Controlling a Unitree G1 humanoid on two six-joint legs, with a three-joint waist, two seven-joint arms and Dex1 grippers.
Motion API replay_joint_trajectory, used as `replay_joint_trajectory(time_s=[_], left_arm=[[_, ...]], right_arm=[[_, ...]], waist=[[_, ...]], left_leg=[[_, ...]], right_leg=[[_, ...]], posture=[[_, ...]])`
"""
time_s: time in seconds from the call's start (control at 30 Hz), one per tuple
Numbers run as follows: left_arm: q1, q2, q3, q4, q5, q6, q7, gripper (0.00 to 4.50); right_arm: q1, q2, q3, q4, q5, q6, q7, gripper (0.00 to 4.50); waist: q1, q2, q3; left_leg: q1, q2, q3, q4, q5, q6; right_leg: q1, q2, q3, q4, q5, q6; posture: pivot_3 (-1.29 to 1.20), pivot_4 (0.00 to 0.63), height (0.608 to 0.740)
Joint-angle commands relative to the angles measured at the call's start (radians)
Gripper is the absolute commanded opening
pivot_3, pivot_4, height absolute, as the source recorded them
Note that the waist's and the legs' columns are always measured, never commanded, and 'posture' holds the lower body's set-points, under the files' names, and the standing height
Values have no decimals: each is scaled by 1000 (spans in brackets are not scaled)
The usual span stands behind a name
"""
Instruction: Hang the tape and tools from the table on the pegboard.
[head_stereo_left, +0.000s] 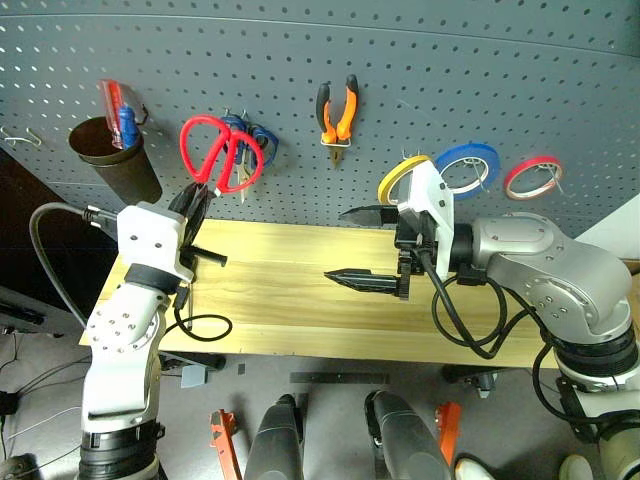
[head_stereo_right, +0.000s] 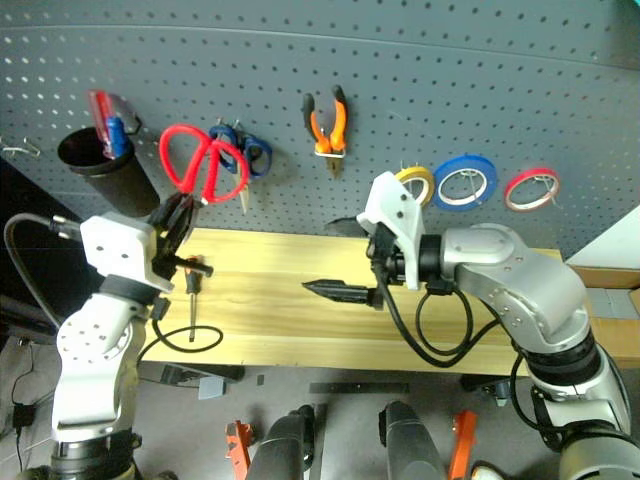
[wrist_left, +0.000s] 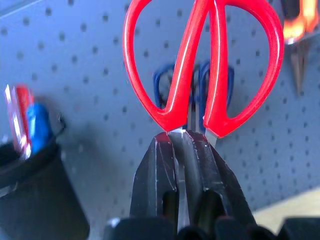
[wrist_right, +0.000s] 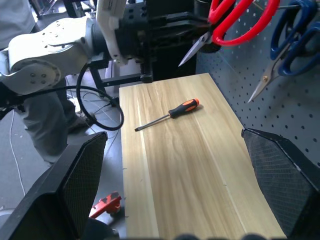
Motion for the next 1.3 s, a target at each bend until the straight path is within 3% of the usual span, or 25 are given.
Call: replay_joint_trajectory(time_s=[0.03,0.6,1.3], left_arm=[[-43,9,-15,42,-4,-37,-12,23],[-104,-15,-39,140,-13,-59,-11,23],[-141,-19,-54,251,15,-32,30,23]], right_arm=[[-29,7,-12,-18,-11,-22,3,4500],[-51,54,-51,-101,-189,-113,-191,4500],[-37,68,-51,-117,-206,-156,-170,4500]], waist=[[-2,0,0],[-5,0,0],[-5,0,0]], left_leg=[[0,0,0,0,0,0],[0,0,0,0,0,0],[0,0,0,0,0,0]], right_leg=[[0,0,0,0,0,0],[0,0,0,0,0,0],[0,0,0,0,0,0]], posture=[[-104,270,740],[-135,275,740],[-131,262,740]])
